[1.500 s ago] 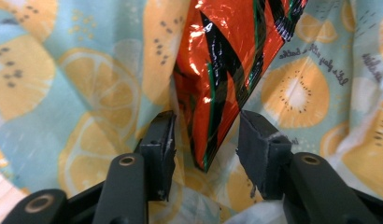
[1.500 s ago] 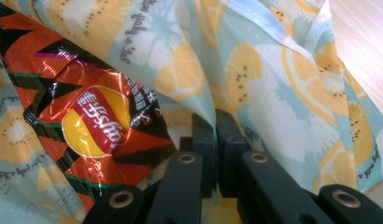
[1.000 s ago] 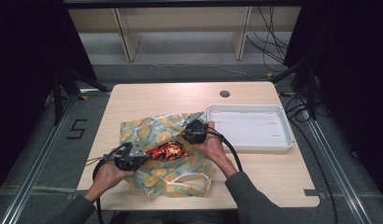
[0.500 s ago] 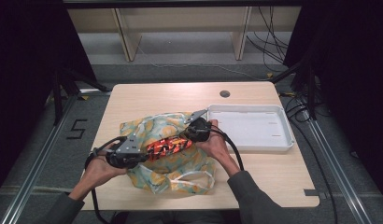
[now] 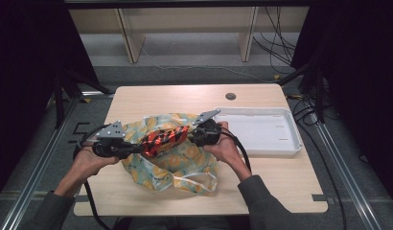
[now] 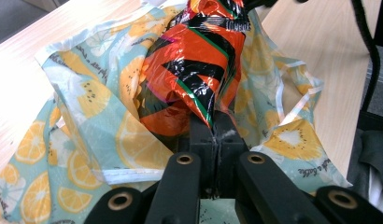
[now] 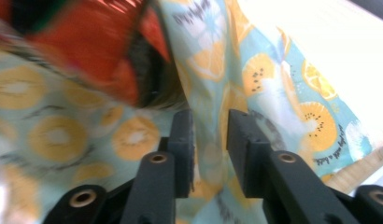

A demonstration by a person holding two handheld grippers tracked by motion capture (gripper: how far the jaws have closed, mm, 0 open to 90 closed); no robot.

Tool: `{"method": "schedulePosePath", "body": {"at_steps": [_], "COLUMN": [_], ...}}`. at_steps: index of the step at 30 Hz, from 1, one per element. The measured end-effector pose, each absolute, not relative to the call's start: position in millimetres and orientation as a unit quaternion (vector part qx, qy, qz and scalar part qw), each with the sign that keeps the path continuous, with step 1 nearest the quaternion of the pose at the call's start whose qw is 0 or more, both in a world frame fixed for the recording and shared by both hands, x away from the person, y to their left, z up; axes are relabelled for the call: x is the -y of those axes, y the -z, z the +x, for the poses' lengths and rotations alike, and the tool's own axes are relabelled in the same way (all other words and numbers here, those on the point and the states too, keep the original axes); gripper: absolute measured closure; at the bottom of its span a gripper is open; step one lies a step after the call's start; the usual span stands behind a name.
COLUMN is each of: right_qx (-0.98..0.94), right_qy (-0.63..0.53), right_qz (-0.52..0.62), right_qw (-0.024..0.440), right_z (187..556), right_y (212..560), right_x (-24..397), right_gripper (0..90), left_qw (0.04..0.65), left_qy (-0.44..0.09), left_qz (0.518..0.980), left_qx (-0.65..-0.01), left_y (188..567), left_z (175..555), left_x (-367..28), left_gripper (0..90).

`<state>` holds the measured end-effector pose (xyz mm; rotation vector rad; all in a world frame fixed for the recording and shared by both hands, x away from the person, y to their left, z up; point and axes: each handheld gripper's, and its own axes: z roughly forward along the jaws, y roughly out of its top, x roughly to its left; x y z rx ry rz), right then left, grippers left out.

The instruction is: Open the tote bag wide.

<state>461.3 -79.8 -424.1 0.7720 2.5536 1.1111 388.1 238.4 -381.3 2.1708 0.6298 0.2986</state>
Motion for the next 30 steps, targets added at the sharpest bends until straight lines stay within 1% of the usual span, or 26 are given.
{"method": "schedulePosePath", "body": {"at_steps": [7, 16, 21, 24, 27, 30], "right_qx": [-0.871, -0.866, -0.861, -0.859, -0.854, -0.852], "right_qy": [-0.418, -0.453, -0.467, -0.472, -0.485, -0.491], "right_qz": [0.238, 0.193, 0.179, 0.177, 0.174, 0.169], "right_qw": [0.104, 0.088, 0.090, 0.088, 0.071, 0.073], "right_z": [450, 445, 444, 445, 443, 438], "right_y": [410, 409, 406, 405, 403, 397], "right_x": [91, 79, 76, 76, 77, 77], "right_gripper": [65.1, 62.2, 60.8, 61.0, 61.3, 61.9], "left_qw": [0.416, 0.416, 0.416, 0.420, 0.428, 0.438], "left_qy": [-0.114, -0.108, -0.108, -0.106, -0.105, -0.101], "left_qz": [0.866, 0.869, 0.869, 0.865, 0.860, 0.854], "left_qx": [-0.252, -0.247, -0.247, -0.251, -0.259, -0.262], "left_y": [381, 379, 378, 378, 377, 375], "left_z": [389, 390, 391, 391, 391, 392], "left_x": [-240, -239, -239, -240, -243, -246], "left_gripper": [88.3, 88.1, 88.1, 88.0, 87.6, 86.4]}}
